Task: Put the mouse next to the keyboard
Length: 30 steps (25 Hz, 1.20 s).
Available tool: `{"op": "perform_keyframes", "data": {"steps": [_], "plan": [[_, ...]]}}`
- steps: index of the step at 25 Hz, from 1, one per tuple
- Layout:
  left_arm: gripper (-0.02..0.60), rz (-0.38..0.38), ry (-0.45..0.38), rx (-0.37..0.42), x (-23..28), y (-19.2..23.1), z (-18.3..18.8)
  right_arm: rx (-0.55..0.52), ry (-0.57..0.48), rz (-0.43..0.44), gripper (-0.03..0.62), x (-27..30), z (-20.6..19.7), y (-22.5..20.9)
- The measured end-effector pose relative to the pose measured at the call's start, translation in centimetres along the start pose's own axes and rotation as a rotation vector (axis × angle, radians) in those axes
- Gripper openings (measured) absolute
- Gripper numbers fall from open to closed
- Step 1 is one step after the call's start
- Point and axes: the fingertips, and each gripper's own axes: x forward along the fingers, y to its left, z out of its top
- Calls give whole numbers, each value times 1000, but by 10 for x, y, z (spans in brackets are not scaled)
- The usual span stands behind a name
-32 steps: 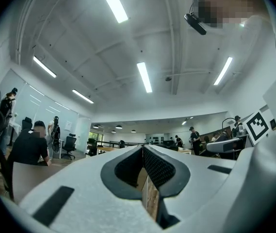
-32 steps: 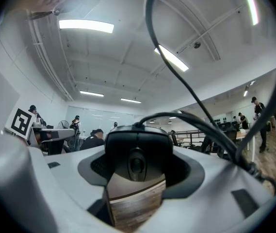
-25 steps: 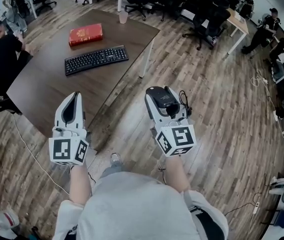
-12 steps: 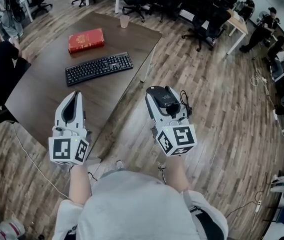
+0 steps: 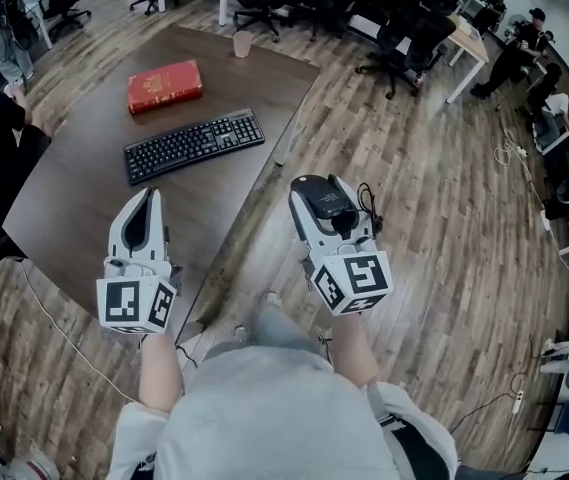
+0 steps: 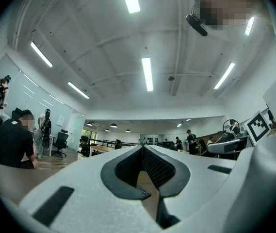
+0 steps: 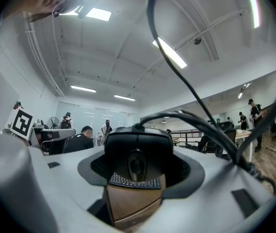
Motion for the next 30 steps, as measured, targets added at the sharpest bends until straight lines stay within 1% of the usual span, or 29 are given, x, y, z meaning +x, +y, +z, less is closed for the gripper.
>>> {"op": "perform_keyframes", "data": {"steps": [3,6,17,23,30], "plan": [[11,-7,6,-7,11,4,-6,0,9,-7,250,12,-2,-6],[11,4,4,-12,22,14,-10,-3,8,-4,250,27,-3,-11],[11,46,-6,-13,75,38,-20,-8,6,41,250,93,-6,-34],[11,83,-17,-11,112,52,-26,-12,2,73,250,140,-6,-54],[11,144,-21,-13,146,69,-34,-18,10,124,250,190,-8,-74]]}}
